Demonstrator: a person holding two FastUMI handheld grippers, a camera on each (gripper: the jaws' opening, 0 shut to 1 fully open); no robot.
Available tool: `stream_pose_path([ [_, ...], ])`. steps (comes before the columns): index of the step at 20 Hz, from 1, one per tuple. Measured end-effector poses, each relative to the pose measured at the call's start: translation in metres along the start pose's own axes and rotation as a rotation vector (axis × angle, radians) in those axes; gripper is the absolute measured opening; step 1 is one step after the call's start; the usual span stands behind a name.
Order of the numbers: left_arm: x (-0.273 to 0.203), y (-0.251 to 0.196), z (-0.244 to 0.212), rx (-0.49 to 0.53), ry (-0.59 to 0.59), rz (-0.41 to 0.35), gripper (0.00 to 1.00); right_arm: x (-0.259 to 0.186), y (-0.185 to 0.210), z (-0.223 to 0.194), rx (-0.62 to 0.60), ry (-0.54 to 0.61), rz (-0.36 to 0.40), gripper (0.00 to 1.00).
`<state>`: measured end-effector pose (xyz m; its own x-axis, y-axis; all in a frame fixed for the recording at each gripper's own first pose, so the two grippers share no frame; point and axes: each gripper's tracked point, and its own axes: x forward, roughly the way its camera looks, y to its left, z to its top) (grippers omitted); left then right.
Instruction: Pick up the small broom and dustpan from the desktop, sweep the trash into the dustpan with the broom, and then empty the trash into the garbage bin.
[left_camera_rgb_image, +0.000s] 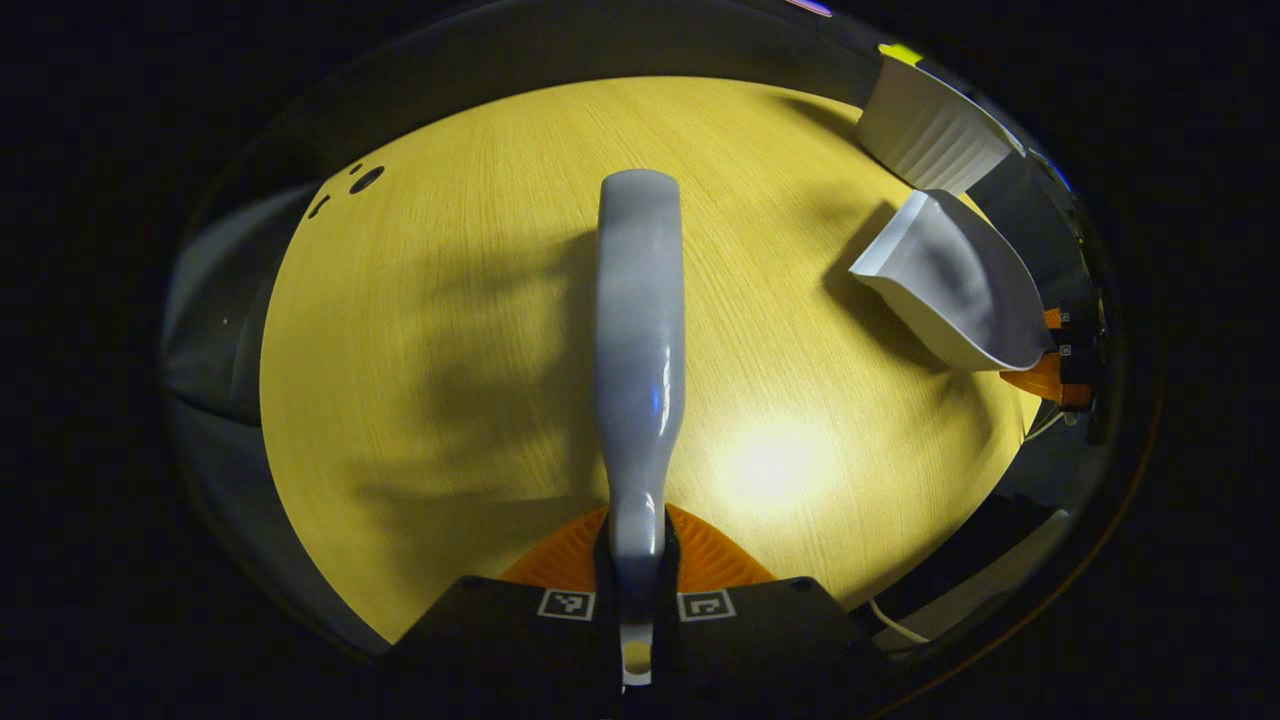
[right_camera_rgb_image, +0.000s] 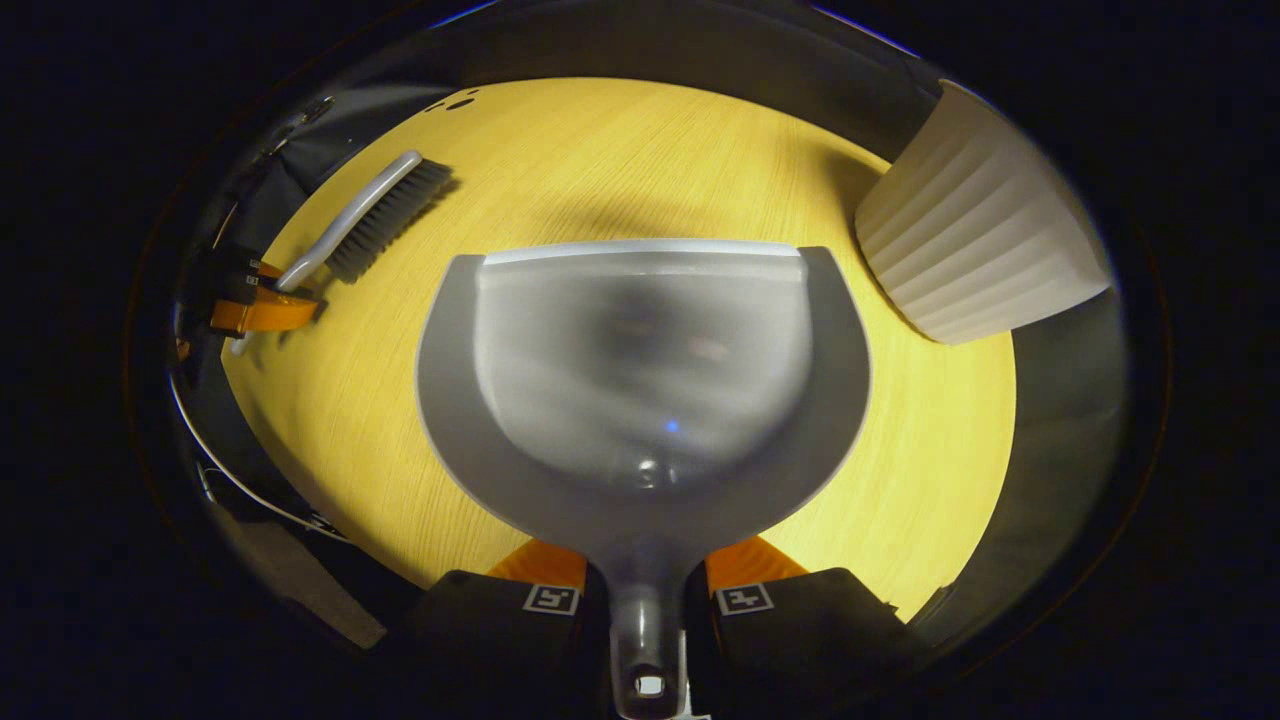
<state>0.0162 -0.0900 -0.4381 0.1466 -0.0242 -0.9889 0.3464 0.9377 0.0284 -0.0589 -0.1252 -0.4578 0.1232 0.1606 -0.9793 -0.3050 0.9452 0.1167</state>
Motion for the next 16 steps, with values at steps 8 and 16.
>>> stream_pose_path([
  [8,-0.0071,-0.0002,0.0046,0.083,0.044,0.072,0.16,-0.0007,0.0,-0.0006,0.015,0.024,0.011,0.35],
  [16,-0.0081,-0.0013,0.0082,0.132,0.076,0.098,0.18,0.0024,0.0008,-0.0063,0.041,0.041,0.044,0.37],
])
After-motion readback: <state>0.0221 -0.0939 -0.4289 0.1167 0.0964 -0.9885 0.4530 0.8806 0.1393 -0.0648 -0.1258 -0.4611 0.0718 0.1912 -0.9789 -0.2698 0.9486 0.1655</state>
